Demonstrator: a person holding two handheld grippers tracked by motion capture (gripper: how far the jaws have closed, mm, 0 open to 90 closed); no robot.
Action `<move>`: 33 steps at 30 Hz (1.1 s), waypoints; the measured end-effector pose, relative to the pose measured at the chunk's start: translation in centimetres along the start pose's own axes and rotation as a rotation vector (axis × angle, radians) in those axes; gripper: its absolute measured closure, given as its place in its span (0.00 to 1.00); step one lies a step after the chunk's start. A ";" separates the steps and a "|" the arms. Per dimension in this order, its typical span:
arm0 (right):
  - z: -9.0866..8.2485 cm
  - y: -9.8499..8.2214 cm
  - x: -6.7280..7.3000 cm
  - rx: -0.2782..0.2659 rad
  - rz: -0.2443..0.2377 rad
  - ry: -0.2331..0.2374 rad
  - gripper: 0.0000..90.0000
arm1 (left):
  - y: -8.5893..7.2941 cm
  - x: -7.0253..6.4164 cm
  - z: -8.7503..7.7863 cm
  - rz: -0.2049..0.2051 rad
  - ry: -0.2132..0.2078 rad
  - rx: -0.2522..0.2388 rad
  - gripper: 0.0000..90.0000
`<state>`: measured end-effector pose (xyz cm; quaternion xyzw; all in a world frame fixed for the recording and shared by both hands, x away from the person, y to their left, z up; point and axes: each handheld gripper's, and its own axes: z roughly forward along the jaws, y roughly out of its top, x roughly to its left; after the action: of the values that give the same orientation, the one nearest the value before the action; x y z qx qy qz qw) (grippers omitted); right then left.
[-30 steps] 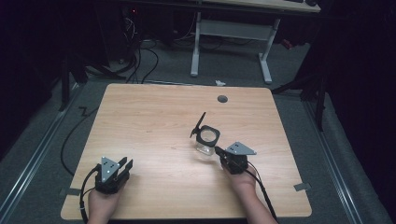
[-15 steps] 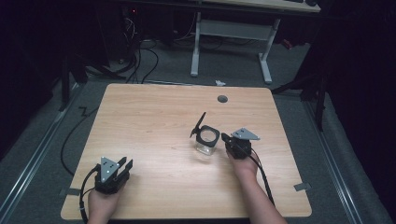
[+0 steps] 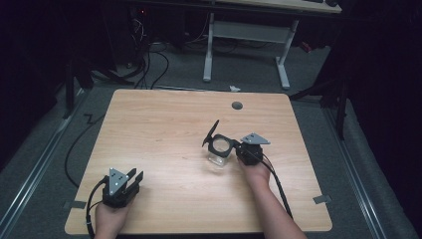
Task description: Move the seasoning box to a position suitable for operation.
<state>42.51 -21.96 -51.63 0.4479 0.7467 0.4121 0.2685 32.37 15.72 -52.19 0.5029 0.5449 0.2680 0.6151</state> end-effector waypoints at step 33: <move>-2.8 -1.7 4.1 -0.024 -0.038 0.087 1.00 | -4.1 -10.9 10.2 0.007 -0.111 0.177 0.92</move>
<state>37.75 -19.84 -51.80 0.4120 0.7610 0.4350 0.2491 38.16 1.34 -52.57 0.5715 0.5297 0.1926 0.5965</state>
